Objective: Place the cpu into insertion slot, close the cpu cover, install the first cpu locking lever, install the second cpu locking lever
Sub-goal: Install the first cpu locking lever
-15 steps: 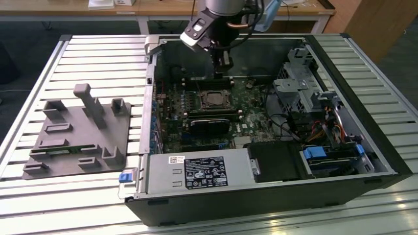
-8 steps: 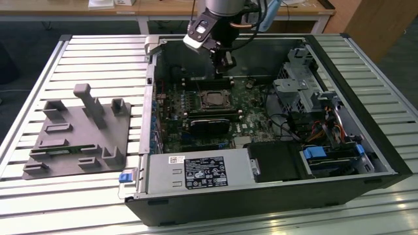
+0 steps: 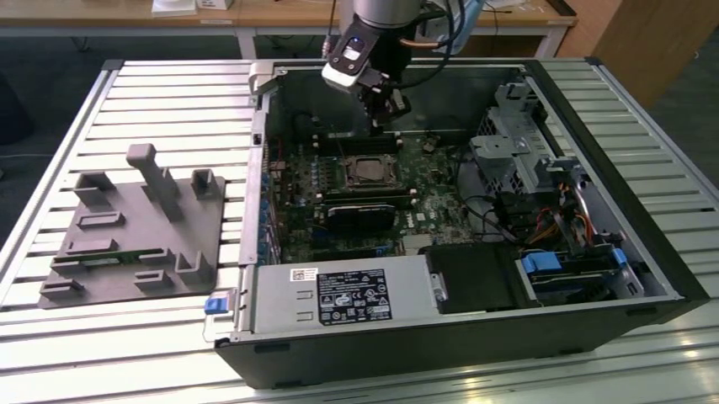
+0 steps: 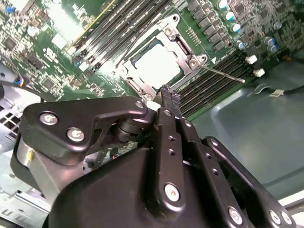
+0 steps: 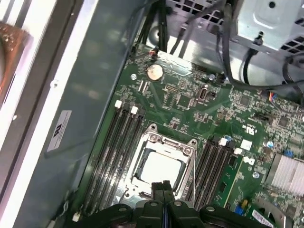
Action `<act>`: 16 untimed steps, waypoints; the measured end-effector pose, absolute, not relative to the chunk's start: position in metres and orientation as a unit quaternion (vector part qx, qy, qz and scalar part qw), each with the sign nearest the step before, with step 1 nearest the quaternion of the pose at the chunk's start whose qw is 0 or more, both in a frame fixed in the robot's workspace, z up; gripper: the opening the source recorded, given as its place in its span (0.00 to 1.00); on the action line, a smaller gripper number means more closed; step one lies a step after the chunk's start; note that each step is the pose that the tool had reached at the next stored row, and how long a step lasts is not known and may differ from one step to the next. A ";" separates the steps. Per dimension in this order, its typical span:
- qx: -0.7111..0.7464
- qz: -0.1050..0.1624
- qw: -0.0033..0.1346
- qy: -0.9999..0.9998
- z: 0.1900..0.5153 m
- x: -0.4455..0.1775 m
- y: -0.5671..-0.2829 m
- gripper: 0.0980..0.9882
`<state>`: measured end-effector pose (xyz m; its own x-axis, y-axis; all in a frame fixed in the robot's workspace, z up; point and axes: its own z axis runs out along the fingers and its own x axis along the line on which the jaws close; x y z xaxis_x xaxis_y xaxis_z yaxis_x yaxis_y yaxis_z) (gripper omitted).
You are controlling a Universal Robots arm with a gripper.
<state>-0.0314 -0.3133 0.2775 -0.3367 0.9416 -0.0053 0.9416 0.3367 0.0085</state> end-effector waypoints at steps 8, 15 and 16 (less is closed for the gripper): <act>0.517 0.002 0.004 0.856 0.277 -0.031 -0.313 0.01; 0.471 0.002 0.004 0.882 0.276 -0.031 -0.313 0.01; 0.462 0.002 0.004 0.887 0.276 -0.031 -0.313 0.01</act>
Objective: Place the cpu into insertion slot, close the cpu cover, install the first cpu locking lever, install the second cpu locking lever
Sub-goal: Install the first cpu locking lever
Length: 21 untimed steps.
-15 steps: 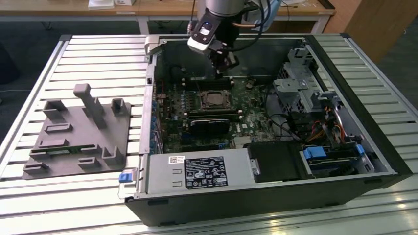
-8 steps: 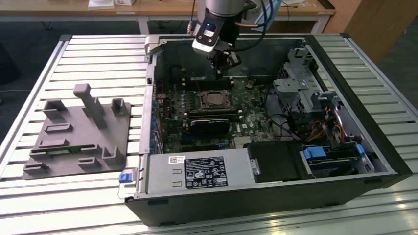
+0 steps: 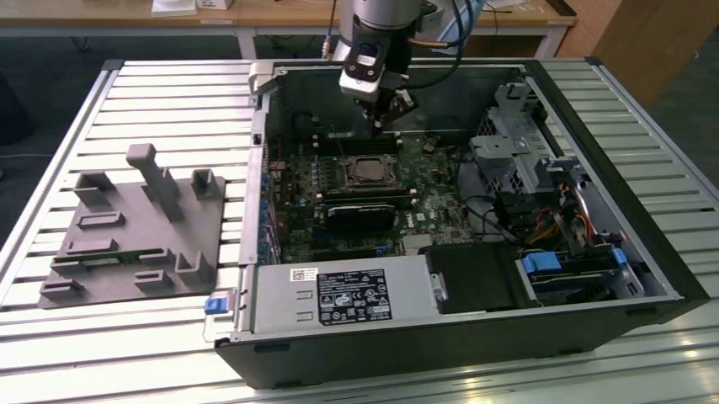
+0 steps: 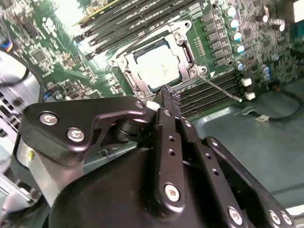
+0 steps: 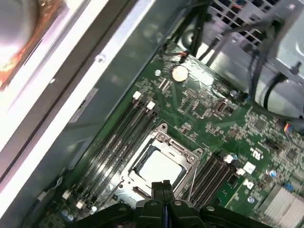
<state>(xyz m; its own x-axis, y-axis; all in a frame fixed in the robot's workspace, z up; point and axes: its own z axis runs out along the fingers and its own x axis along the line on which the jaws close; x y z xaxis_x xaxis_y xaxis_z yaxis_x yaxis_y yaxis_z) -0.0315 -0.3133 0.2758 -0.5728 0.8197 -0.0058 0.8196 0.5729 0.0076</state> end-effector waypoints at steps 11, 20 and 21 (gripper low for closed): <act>0.378 0.002 0.004 0.926 0.274 -0.031 -0.313 0.01; 0.313 0.003 0.004 0.950 0.273 -0.031 -0.313 0.01; 0.305 0.003 0.004 0.952 0.273 -0.031 -0.313 0.01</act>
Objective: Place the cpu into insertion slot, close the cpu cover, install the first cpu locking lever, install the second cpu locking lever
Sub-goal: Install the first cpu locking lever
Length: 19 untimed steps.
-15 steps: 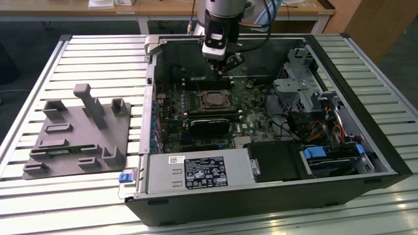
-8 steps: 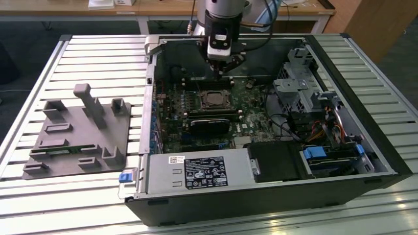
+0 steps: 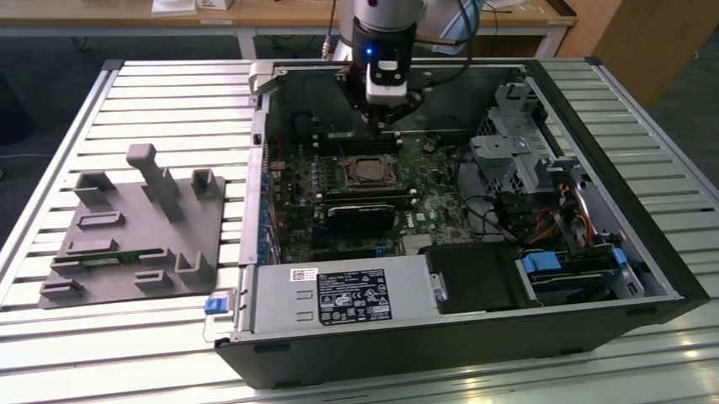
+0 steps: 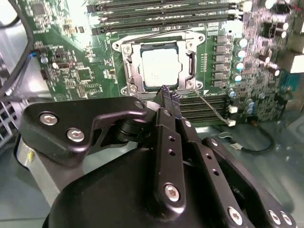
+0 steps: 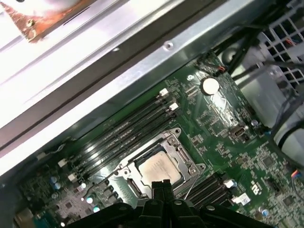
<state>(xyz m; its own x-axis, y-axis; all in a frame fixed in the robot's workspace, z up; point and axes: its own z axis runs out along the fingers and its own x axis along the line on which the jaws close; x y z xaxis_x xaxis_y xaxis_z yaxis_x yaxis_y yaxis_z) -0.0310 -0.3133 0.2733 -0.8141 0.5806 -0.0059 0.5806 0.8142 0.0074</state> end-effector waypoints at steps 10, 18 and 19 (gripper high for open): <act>0.217 0.003 0.004 0.976 0.272 -0.031 -0.313 0.01; 0.145 0.003 0.003 0.989 0.271 -0.031 -0.313 0.01; 0.136 0.003 0.003 0.991 0.271 -0.031 -0.313 0.01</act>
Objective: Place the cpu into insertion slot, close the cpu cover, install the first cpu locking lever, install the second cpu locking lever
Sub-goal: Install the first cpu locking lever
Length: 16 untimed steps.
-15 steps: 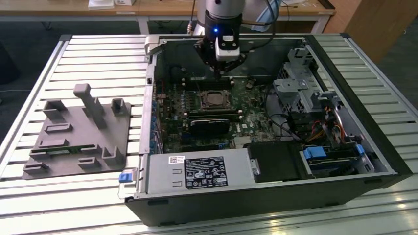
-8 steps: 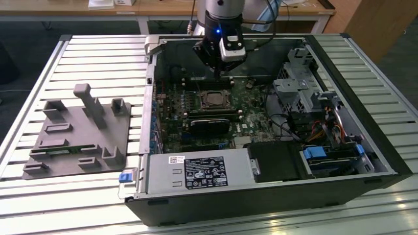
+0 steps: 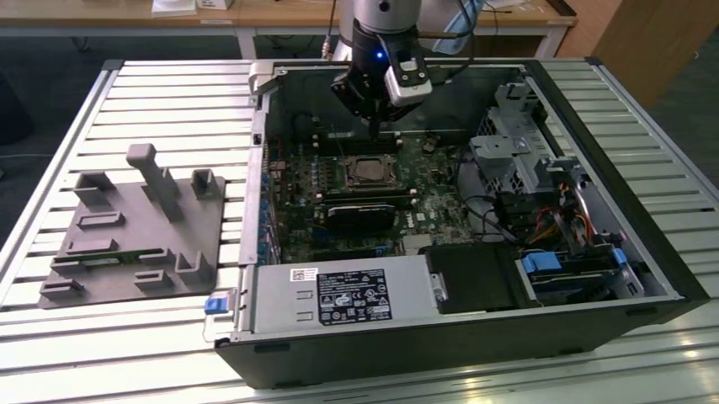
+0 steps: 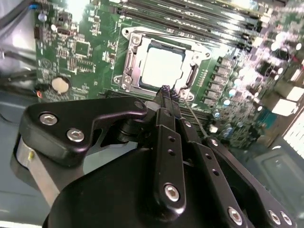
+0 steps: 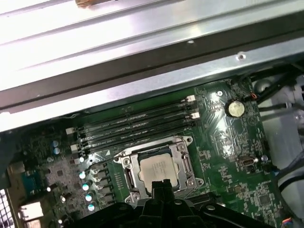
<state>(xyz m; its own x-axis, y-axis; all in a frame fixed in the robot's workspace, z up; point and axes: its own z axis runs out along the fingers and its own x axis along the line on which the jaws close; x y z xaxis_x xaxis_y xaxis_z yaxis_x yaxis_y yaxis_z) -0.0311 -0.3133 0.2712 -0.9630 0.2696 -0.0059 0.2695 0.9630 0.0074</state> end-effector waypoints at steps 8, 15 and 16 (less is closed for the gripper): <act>0.064 0.003 0.003 0.998 0.271 -0.031 -0.313 0.01; 0.029 0.015 0.003 0.999 0.270 -0.034 -0.313 0.01; 0.029 0.023 0.003 0.999 0.270 -0.035 -0.313 0.01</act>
<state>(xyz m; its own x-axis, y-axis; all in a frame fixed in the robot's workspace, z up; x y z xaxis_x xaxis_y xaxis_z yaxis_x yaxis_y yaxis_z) -0.0350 -0.3133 0.2699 -0.9983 0.0581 -0.0041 0.0578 0.9973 0.0454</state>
